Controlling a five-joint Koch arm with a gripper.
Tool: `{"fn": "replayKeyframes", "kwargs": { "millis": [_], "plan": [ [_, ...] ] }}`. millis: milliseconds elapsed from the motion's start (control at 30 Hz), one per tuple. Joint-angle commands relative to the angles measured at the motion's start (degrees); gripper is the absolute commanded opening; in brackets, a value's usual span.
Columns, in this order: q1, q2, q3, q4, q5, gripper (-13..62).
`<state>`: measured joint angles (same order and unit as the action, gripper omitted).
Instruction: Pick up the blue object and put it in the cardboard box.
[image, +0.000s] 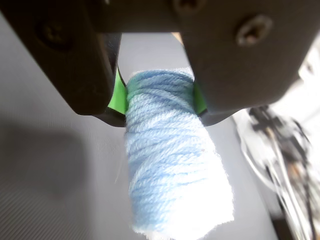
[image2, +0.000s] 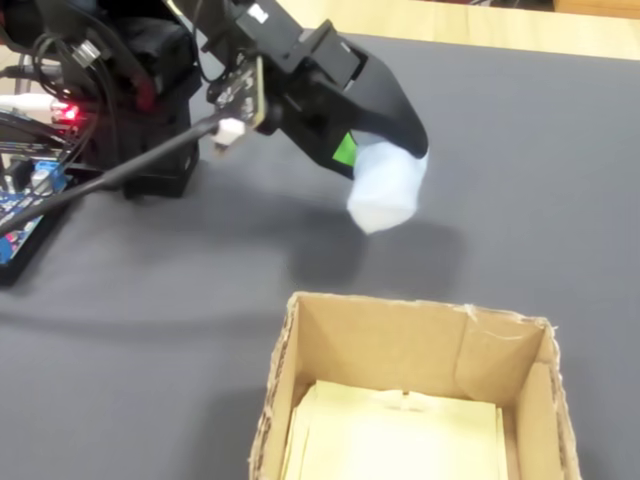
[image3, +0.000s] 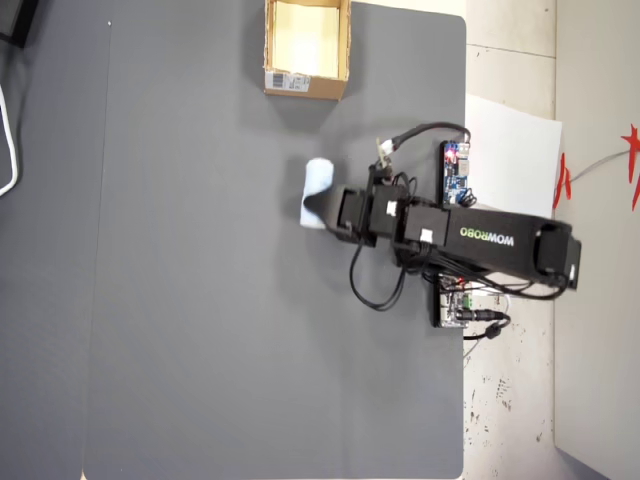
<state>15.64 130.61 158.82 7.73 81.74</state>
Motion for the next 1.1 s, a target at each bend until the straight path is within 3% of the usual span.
{"fn": "replayKeyframes", "kwargs": {
  "millis": [0,133,333,767,800,933,1067],
  "plan": [
    [1.49,5.01,-5.1,-4.48,-3.34,7.6],
    [7.38,4.39,-11.95,-1.93,-12.74,7.7],
    [12.3,-1.76,-22.06,-0.7,-15.56,7.7],
    [31.73,-31.03,-43.42,0.18,-15.73,8.4],
    [31.99,-32.08,-43.95,1.67,-14.41,23.2],
    [31.73,-30.67,-43.51,1.93,-13.97,29.7],
    [31.29,-29.44,-43.24,1.58,-12.83,30.8]
  ]
}}
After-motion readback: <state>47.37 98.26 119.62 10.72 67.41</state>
